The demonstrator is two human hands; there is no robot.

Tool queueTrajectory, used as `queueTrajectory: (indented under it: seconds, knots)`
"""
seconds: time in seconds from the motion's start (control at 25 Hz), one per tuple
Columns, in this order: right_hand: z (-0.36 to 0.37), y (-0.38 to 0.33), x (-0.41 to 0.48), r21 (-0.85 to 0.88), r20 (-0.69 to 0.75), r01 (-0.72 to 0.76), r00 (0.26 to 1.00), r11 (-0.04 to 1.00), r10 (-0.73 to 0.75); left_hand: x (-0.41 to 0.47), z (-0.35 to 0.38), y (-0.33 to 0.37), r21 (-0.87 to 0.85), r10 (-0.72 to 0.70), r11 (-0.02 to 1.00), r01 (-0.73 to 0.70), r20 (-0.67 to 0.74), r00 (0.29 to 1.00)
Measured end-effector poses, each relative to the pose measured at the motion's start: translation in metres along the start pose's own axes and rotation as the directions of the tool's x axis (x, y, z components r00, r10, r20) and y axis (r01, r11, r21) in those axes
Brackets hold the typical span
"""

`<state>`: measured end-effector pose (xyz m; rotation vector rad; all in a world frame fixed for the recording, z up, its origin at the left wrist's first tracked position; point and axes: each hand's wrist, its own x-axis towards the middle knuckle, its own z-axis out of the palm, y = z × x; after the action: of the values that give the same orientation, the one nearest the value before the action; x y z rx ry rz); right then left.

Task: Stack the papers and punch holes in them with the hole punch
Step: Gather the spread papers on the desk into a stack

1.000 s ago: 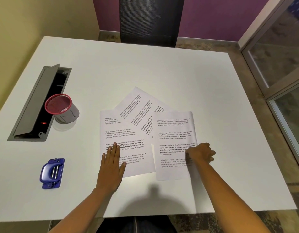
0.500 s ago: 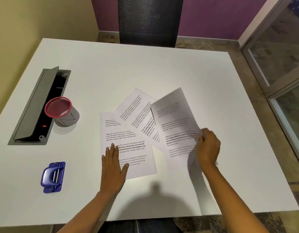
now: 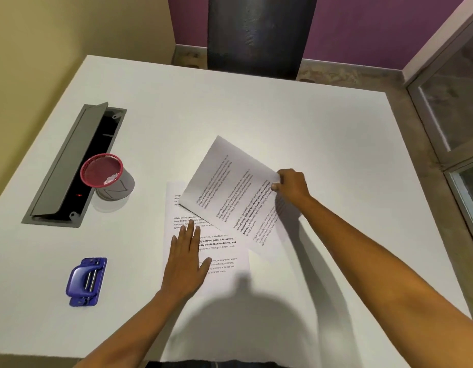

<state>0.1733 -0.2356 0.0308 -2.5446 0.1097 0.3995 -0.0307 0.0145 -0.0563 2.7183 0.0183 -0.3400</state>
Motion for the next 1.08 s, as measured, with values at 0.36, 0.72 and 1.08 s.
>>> queueTrajectory:
  seconds: [0.36,0.72,1.08]
  knots:
    - [0.037,0.028,0.025,-0.300,-0.061,-0.040,0.998,0.953,0.023,-0.003,0.005,-0.006,-0.022,-0.019,1.000,0.019,-0.006,1.000]
    - [0.033,0.028,0.029,-0.217,-0.084,-0.229,0.973,0.949,0.215,-0.005,0.004,-0.005,-0.047,-0.030,0.998,0.029,-0.014,0.999]
    - [0.018,0.038,-0.016,0.075,-0.260,-0.177,0.947,0.981,0.191,-0.003,0.004,-0.004,-0.119,-0.021,0.993,0.018,-0.022,1.000]
